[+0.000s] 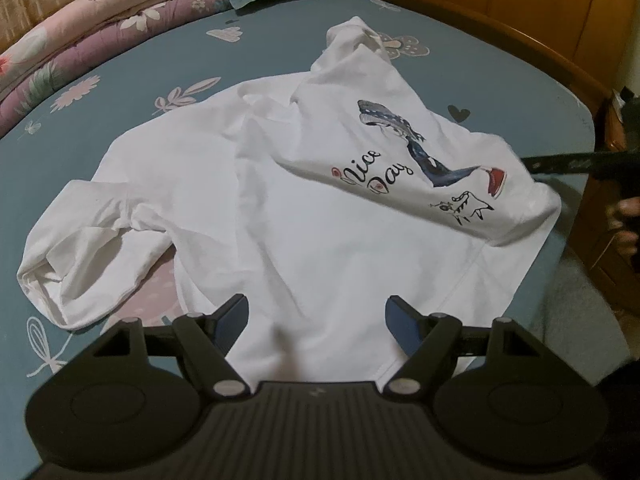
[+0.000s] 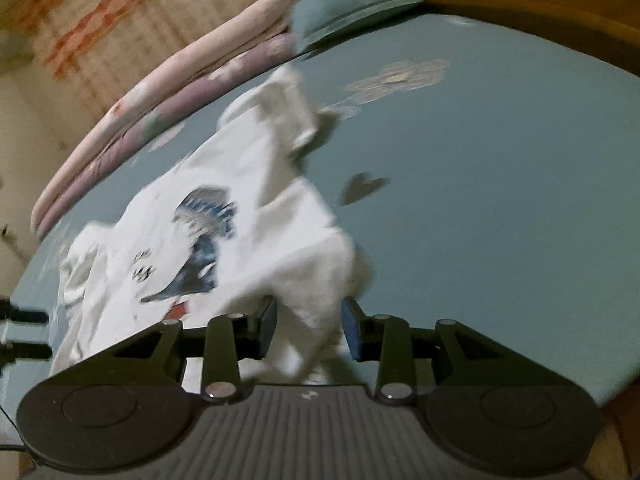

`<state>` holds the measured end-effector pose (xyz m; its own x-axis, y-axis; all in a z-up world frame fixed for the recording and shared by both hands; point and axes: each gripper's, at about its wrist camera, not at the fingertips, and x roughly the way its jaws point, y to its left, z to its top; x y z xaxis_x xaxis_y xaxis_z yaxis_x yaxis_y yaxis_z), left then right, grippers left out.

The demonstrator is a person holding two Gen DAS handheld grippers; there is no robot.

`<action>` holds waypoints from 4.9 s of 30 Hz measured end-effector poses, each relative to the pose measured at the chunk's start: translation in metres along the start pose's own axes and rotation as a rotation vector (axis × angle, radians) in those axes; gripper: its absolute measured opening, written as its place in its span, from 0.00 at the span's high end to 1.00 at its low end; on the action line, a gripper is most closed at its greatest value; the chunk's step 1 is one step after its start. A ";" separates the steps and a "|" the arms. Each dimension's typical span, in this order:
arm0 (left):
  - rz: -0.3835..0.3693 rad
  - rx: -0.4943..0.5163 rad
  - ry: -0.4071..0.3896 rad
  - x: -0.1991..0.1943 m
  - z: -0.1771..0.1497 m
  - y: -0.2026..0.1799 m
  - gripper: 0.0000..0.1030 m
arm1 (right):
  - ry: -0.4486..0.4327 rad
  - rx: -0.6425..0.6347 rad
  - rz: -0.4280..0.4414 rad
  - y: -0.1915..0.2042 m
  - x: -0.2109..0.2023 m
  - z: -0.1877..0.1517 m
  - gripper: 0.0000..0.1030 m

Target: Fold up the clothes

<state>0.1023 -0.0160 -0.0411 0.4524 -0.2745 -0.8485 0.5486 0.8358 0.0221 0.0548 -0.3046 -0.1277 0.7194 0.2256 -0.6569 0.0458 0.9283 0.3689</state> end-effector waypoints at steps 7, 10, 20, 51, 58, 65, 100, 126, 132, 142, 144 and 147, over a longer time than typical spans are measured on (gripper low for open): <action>0.014 -0.002 0.007 0.000 0.000 0.001 0.26 | -0.020 -0.225 -0.135 0.047 0.020 -0.006 0.54; 0.010 -0.008 0.002 0.000 -0.001 0.003 0.26 | -0.028 -0.191 -0.143 0.034 0.003 -0.009 0.43; 0.000 -0.005 -0.012 -0.002 -0.001 -0.002 0.26 | 0.012 -0.190 -0.086 0.045 0.010 -0.021 0.68; -0.012 -0.478 -0.059 0.001 -0.041 0.101 0.26 | -0.006 -0.172 -0.106 0.054 -0.053 0.012 0.52; -0.138 -0.770 -0.128 0.030 -0.044 0.153 0.26 | 0.054 -0.260 -0.007 0.094 -0.019 0.016 0.45; -0.257 -1.048 -0.225 0.070 -0.062 0.202 0.24 | 0.084 -0.311 0.057 0.124 0.008 0.019 0.41; 0.293 -0.940 -0.220 0.019 -0.110 0.271 0.94 | 0.098 -0.269 0.035 0.128 0.015 0.016 0.36; 0.212 -0.973 -0.212 -0.017 -0.107 0.313 0.59 | 0.142 -0.374 0.077 0.170 0.019 0.008 0.25; 0.030 -1.026 -0.282 0.004 -0.082 0.309 0.51 | 0.170 -0.374 0.082 0.174 0.026 0.003 0.25; -0.029 -1.234 -0.312 0.050 -0.100 0.330 0.50 | 0.188 -0.361 0.060 0.164 0.032 0.001 0.21; -0.037 -1.278 -0.341 0.050 -0.107 0.336 0.50 | 0.197 -0.348 0.054 0.160 0.036 0.001 0.21; -0.014 -1.295 -0.348 0.044 -0.107 0.348 0.50 | 0.202 -0.347 0.052 0.160 0.038 0.002 0.21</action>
<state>0.2381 0.3139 -0.1271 0.7127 -0.2304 -0.6626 -0.4141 0.6242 -0.6625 0.0908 -0.1481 -0.0930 0.5623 0.2961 -0.7721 -0.2485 0.9511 0.1837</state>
